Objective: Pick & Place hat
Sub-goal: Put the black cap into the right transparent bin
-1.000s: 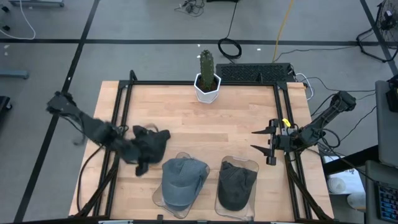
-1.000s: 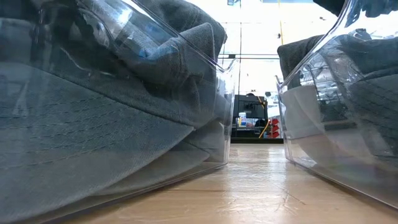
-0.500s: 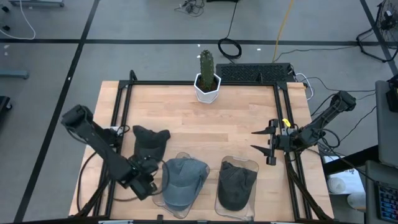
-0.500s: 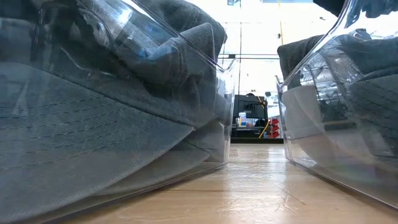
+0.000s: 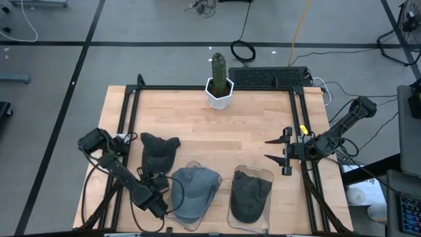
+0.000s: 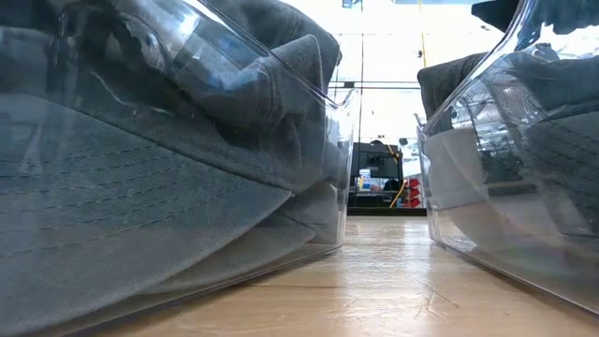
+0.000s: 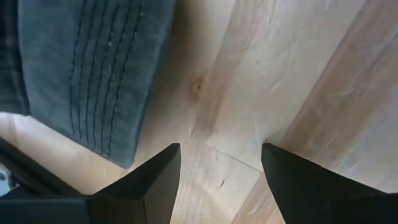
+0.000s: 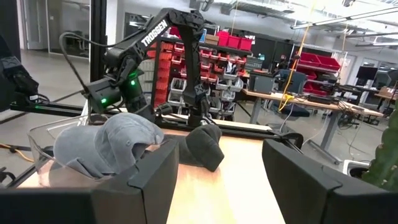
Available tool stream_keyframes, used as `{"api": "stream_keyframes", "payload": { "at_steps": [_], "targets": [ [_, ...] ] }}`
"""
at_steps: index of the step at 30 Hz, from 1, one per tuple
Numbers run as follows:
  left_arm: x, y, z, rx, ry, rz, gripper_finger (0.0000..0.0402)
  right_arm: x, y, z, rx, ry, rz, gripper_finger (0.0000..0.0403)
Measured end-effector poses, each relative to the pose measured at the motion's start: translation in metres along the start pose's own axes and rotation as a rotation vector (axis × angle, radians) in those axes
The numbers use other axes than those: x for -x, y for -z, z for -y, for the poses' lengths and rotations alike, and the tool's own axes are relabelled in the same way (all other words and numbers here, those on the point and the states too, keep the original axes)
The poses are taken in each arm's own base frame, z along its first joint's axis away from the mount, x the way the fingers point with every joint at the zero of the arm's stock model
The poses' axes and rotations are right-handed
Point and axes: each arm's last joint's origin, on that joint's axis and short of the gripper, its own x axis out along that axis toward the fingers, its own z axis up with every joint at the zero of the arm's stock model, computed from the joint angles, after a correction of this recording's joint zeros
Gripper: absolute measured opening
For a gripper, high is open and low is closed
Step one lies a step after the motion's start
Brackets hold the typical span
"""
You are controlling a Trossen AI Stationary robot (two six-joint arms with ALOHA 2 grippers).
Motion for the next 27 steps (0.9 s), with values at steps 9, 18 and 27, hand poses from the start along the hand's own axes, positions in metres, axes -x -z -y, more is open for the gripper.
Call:
{"api": "stream_keyframes", "payload": {
  "at_steps": [9,18,27],
  "targets": [
    [-0.005,0.013,0.006,-0.080,-0.092,0.092,0.0239,0.000,0.001,0.000,0.006,-0.002,-0.007,0.0221],
    [-0.006,0.020,0.002,-0.236,-0.203,0.175,0.0239,0.000,0.001,0.000,0.007,-0.002,-0.007,0.0219],
    [-0.006,0.025,-0.007,-0.149,-0.277,0.085,0.0239,0.000,0.003,-0.001,0.012,-0.005,-0.024,0.0217]
  ]
}}
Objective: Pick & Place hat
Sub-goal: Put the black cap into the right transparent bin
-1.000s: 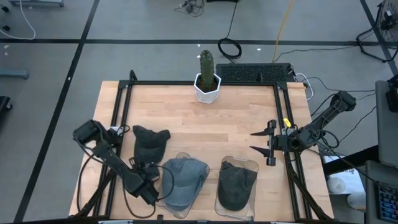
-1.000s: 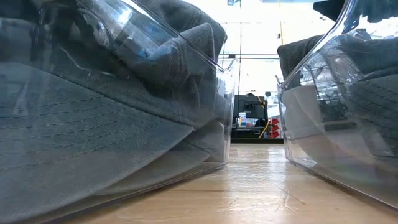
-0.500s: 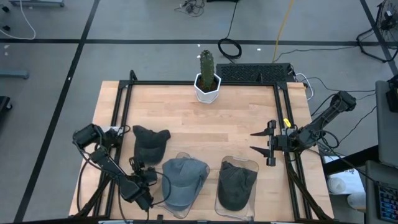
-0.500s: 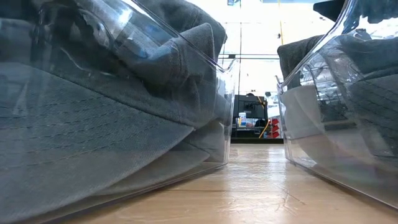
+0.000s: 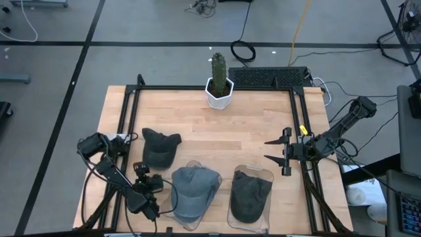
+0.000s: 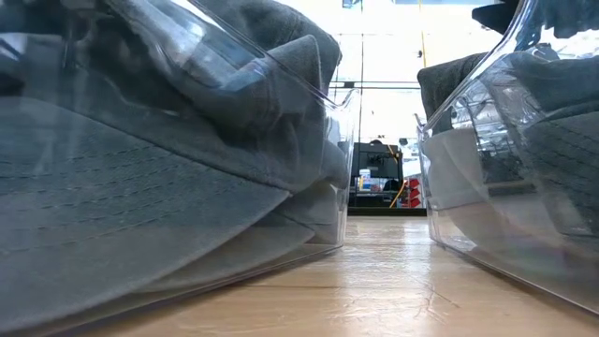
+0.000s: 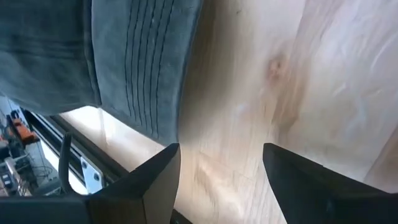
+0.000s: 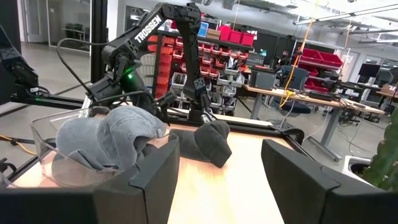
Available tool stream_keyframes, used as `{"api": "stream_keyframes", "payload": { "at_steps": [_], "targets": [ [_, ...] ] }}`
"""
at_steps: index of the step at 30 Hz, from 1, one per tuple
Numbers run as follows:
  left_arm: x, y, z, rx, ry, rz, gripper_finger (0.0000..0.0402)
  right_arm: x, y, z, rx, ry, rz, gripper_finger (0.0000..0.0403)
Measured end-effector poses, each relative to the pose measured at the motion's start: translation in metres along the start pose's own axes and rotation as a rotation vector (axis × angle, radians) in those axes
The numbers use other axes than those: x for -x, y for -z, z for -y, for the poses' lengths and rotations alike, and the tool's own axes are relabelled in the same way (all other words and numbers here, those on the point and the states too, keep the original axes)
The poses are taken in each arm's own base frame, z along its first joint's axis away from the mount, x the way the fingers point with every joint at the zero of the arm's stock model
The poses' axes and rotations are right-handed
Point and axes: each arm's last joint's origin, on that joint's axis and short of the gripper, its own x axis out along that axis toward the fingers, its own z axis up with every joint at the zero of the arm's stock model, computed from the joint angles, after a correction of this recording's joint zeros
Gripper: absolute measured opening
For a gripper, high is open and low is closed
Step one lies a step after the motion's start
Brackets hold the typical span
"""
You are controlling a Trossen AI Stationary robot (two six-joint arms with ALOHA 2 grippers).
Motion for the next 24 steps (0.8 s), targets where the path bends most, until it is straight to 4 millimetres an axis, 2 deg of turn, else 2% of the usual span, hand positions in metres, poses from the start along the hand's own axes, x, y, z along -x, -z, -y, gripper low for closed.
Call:
{"api": "stream_keyframes", "payload": {
  "at_steps": [10,13,18,21,24],
  "targets": [
    [0.001,0.000,-0.010,-0.028,-0.128,0.072,0.0239,0.000,0.001,0.000,-0.008,-0.001,-0.007,0.0216],
    [-0.004,0.002,-0.011,-0.043,-0.147,0.075,0.0239,0.000,0.001,0.000,-0.004,-0.002,-0.012,0.0215],
    [-0.010,0.000,-0.007,0.024,-0.105,0.085,0.0239,0.000,0.001,0.000,-0.004,-0.002,-0.012,0.0216],
    [-0.005,-0.001,-0.011,0.086,-0.091,0.091,0.0239,0.000,0.001,0.000,-0.003,-0.002,-0.012,0.0216],
    [0.006,0.002,-0.024,0.203,-0.026,0.114,0.0239,0.000,0.001,0.000,-0.004,-0.002,-0.012,0.0213]
  ]
}}
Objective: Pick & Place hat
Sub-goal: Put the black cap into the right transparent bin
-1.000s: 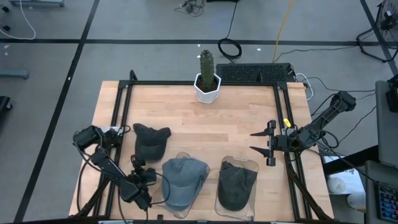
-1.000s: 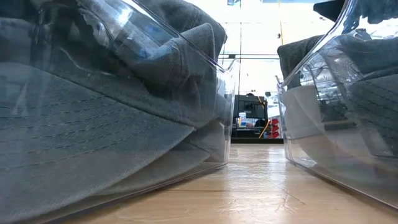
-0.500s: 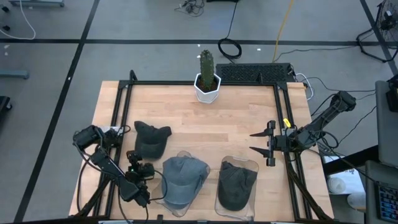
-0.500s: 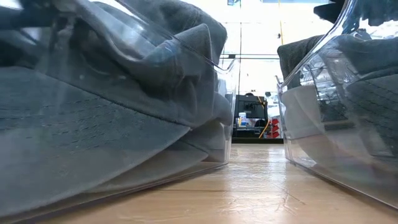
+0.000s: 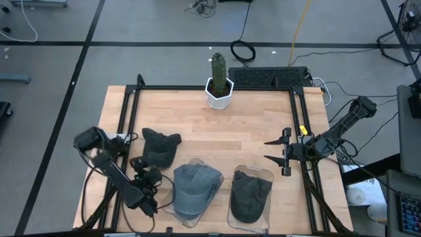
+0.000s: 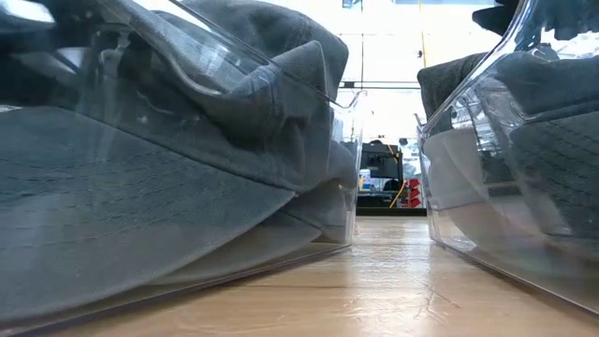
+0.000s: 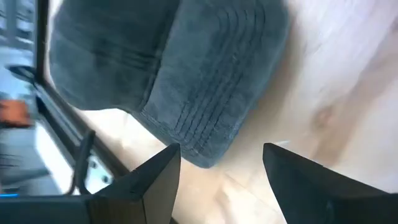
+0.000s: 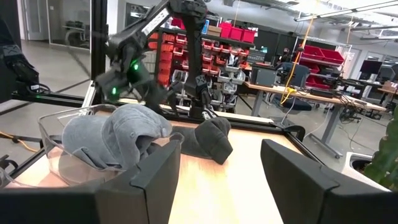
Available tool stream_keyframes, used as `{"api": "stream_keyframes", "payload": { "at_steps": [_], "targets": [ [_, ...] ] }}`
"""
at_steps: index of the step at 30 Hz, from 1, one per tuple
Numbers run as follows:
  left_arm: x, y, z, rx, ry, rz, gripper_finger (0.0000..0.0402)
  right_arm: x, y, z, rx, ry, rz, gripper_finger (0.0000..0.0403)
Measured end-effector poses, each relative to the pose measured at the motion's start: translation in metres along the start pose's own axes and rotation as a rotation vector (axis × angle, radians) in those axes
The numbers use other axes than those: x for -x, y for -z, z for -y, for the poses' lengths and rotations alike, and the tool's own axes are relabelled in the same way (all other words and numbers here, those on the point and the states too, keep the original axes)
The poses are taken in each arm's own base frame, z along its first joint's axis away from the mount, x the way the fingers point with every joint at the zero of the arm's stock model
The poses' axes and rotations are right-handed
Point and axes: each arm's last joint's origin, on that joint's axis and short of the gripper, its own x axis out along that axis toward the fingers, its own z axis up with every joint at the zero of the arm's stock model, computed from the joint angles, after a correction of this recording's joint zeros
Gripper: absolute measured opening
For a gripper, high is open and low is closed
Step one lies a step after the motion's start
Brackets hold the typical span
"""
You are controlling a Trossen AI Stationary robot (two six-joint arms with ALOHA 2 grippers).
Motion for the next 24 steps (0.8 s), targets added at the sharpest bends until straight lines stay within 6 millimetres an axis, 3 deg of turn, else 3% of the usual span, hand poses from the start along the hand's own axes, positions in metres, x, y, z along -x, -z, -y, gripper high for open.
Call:
{"api": "stream_keyframes", "payload": {
  "at_steps": [7,10,14,16,21,24],
  "targets": [
    [0.030,-0.005,-0.055,0.366,0.181,0.005,0.0239,0.000,0.000,0.000,-0.007,0.000,0.001,0.0212],
    [0.032,-0.012,-0.082,0.549,0.235,-0.028,0.0239,0.000,0.000,0.000,-0.007,0.000,0.001,0.0212],
    [0.028,-0.030,-0.118,0.669,0.302,-0.092,0.0239,0.000,0.000,0.000,-0.006,0.001,0.004,0.0212],
    [0.023,-0.039,-0.134,0.645,0.334,-0.118,0.0239,0.000,0.000,0.000,-0.005,0.001,0.004,0.0212],
    [0.013,-0.064,-0.155,0.243,0.435,0.043,0.0239,0.000,0.000,0.000,-0.003,0.001,0.003,0.0212],
    [0.002,-0.084,-0.171,0.231,0.590,0.030,0.0239,0.000,0.000,0.000,-0.007,0.001,0.004,0.0212]
  ]
}}
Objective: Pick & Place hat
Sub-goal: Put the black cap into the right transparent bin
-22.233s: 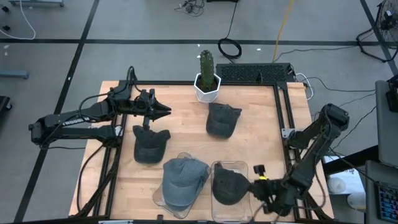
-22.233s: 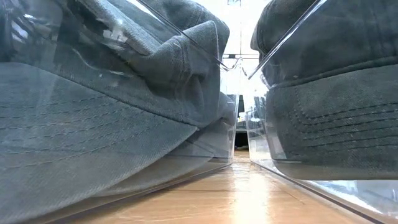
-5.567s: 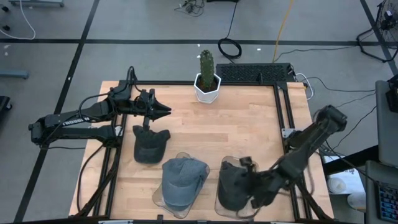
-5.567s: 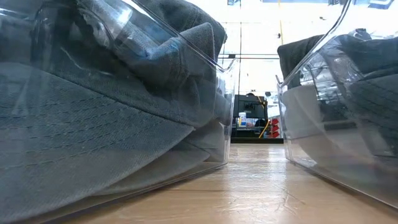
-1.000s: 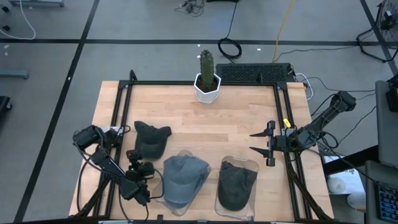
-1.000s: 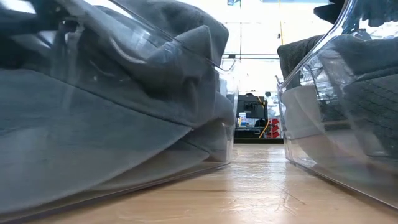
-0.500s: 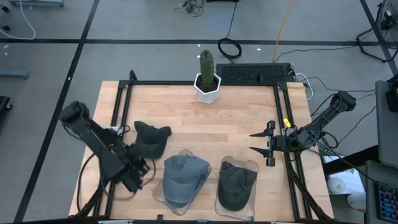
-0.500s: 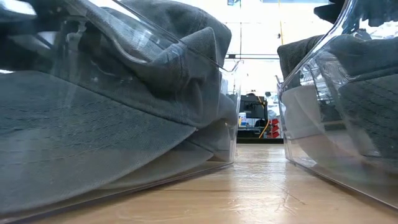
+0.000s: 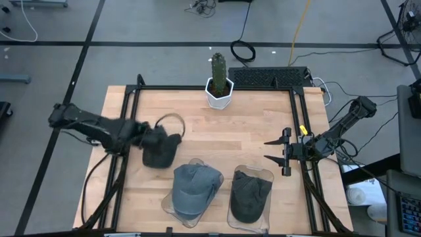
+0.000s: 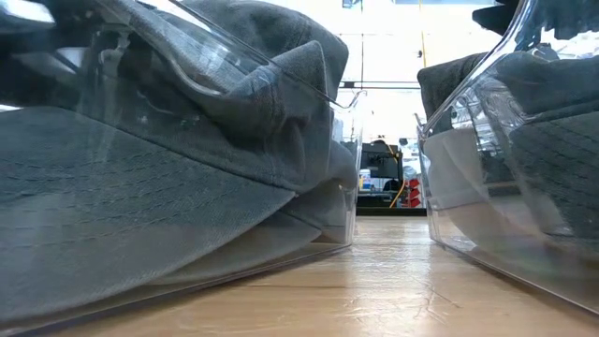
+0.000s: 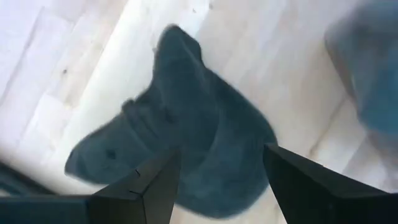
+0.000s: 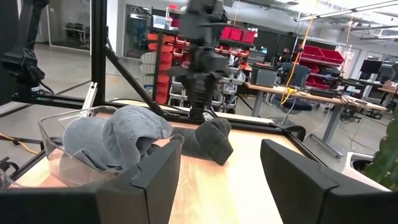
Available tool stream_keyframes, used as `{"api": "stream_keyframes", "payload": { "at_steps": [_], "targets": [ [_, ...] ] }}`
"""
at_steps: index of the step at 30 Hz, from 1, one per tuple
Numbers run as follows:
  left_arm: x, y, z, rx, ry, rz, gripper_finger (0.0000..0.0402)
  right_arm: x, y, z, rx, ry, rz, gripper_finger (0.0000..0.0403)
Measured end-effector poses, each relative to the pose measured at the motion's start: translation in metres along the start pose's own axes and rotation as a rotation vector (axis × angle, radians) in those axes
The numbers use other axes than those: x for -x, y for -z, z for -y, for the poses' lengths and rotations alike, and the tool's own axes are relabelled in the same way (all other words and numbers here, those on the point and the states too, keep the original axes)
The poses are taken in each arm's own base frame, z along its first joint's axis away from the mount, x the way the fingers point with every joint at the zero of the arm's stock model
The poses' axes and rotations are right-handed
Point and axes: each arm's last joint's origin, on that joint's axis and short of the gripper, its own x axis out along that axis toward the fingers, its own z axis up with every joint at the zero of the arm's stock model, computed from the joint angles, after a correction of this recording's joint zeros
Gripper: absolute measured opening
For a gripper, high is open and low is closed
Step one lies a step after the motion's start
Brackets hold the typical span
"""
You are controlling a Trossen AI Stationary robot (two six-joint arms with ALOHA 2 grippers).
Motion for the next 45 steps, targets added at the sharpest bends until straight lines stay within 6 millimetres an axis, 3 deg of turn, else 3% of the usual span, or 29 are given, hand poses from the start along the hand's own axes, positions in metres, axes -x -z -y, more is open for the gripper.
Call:
{"api": "stream_keyframes", "payload": {
  "at_steps": [7,14,22,33,37,41,45],
  "targets": [
    [-0.016,-0.024,-0.047,-0.001,-0.011,-0.080,0.0239,0.000,0.000,0.000,-0.003,0.000,0.000,0.0212],
    [-0.047,-0.022,-0.076,-0.020,0.149,-0.175,0.0239,0.000,0.001,0.000,0.003,-0.002,-0.006,0.0212],
    [-0.069,-0.014,-0.078,-0.203,0.196,-0.162,0.0239,0.000,0.001,0.000,0.005,-0.001,-0.007,0.0212],
    [-0.084,-0.017,-0.073,-0.228,0.210,-0.238,0.0234,0.000,0.002,0.000,0.012,-0.002,-0.013,0.0212],
    [-0.088,-0.019,-0.070,-0.236,0.237,-0.267,0.0170,0.000,0.002,-0.001,0.014,-0.003,-0.017,0.0212],
    [-0.088,-0.018,-0.066,-0.204,0.300,-0.282,0.0041,0.000,0.002,-0.001,0.002,-0.002,-0.018,0.0212],
    [-0.082,-0.016,-0.066,-0.110,0.252,-0.337,0.0018,0.000,0.002,0.000,-0.004,-0.001,-0.018,0.0212]
  ]
}}
